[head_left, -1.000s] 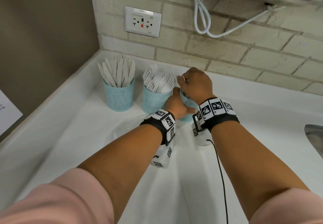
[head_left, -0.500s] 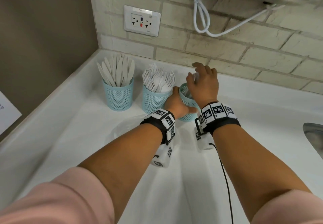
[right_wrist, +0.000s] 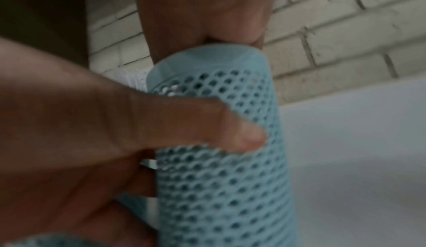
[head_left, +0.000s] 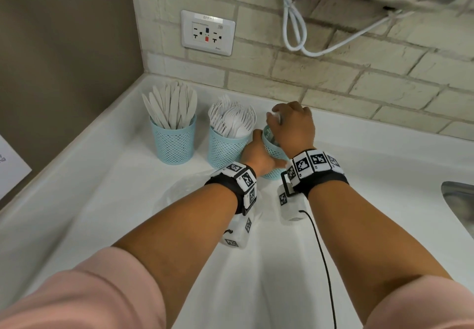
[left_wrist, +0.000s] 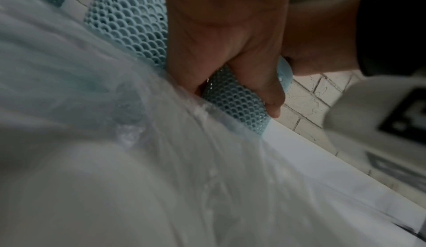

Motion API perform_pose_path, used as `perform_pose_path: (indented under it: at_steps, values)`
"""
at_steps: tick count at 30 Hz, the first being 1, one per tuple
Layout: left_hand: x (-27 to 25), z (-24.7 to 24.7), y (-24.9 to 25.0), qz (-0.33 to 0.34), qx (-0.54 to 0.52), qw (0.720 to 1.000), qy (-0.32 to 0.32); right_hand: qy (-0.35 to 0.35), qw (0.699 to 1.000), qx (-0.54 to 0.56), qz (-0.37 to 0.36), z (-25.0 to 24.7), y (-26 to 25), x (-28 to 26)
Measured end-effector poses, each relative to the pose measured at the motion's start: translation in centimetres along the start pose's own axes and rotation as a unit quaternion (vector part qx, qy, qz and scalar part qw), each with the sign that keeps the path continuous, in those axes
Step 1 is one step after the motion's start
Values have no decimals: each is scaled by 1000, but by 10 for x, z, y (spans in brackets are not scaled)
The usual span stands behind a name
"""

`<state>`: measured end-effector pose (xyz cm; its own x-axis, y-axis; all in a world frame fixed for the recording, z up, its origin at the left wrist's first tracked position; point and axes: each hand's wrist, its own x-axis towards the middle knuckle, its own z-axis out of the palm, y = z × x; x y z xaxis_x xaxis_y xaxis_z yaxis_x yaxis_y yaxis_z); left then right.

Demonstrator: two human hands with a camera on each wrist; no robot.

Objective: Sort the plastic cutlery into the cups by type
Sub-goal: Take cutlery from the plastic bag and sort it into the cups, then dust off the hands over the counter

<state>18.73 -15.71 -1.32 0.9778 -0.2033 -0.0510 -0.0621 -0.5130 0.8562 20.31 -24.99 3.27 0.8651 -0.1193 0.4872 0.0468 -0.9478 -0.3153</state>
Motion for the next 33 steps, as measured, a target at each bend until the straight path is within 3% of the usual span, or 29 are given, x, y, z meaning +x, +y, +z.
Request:
perform_pose_path:
  at_steps: [2, 6, 9, 12, 14, 17, 19, 22, 24, 28, 33]
  values:
    - [-2, -2, 1, -6, 5, 1000, -14, -15, 999, 27, -17, -3, -2, 0]
    - [-12, -8, 7, -17, 76, 997, -24, 37, 999, 38, -3, -14, -4, -1]
    - [-24, -16, 13, -24, 128, 990, -56, -1, 999, 7, 42, -22, -13, -5]
    - [-41, -34, 22, -9, 165, 978, -129, 63, 997, 23, 34, -35, -27, -9]
    - [-53, -53, 25, 3, 184, 974, -132, 89, 993, 70, 27, -42, -38, -13]
    - [-73, -87, 22, -13, 226, 972, -55, -2, 991, 120, 55, -55, -58, -21]
    - [-81, -104, 6, -48, 259, 964, -33, -118, 988, 77, 62, -62, -72, -28]
    - [-99, -122, -18, -143, 298, 944, -12, -348, 935, -7, 66, -63, -90, -48]
    - [-114, -128, -26, -189, 271, 944, -15, -435, 894, -89, 60, -61, -97, -63]
    - [-125, -129, -39, -194, 139, 971, -33, -455, 879, -121, 74, -42, -97, -90]
    - [-123, -116, -45, -240, 9, 971, -12, -437, 887, 6, 146, -25, -99, -110]
